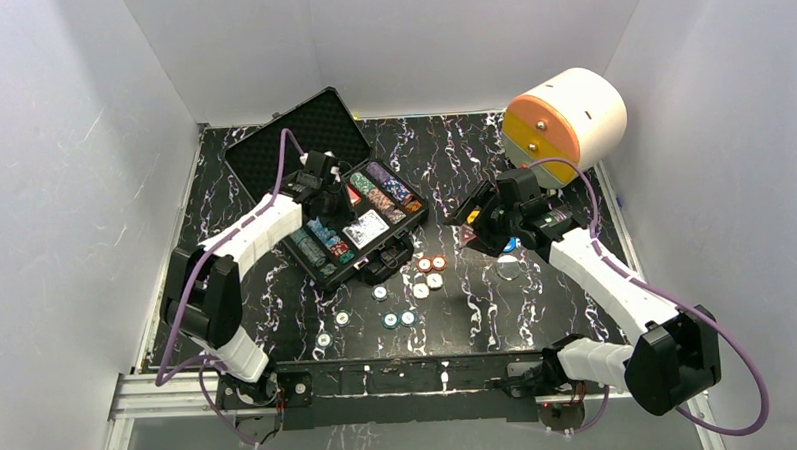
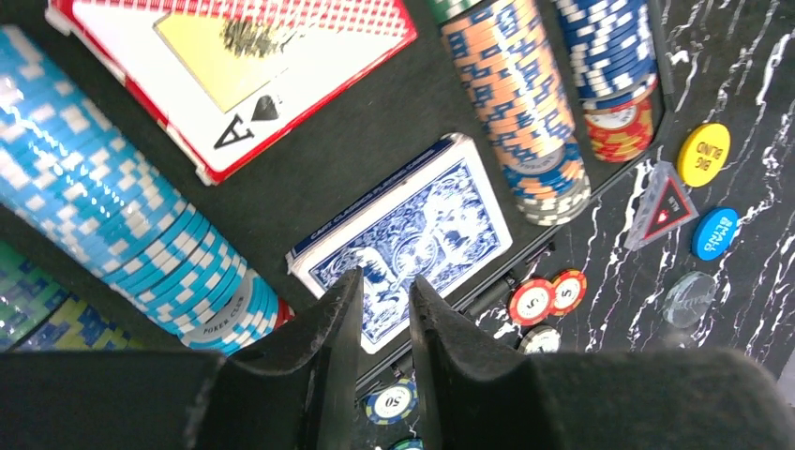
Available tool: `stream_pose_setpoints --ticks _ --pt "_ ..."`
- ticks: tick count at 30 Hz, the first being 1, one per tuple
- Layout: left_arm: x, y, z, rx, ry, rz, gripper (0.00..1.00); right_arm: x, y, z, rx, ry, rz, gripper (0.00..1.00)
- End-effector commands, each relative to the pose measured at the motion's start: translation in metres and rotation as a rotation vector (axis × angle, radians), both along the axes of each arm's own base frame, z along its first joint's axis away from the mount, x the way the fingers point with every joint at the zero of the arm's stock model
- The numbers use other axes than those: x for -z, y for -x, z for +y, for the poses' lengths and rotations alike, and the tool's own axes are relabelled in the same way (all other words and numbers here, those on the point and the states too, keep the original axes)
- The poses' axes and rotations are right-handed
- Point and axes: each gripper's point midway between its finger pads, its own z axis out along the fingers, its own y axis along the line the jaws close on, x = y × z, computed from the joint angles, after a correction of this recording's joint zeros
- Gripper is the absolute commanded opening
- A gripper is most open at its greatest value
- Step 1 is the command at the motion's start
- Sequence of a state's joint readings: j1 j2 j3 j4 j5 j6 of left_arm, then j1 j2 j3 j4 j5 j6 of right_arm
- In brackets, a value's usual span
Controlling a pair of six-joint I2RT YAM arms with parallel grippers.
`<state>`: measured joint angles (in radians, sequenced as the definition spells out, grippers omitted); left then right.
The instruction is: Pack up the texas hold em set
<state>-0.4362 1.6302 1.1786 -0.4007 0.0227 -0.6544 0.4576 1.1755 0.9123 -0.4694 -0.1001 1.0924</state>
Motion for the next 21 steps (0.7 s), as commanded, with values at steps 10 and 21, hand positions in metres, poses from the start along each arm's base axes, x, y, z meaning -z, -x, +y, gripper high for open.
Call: stream_pose_setpoints --ticks 10,21 --pt "0.006 -0.026 -0.025 0.103 0.044 -0.046 0.20 0.004 -0.008 -0.009 -0.013 0.075 -0.052 0.83" --pt "0.060 0.006 -0.010 0.091 -0.022 0.117 0.19 0.044 -0.015 -0.027 -0.087 0.303 0.024 0.87"
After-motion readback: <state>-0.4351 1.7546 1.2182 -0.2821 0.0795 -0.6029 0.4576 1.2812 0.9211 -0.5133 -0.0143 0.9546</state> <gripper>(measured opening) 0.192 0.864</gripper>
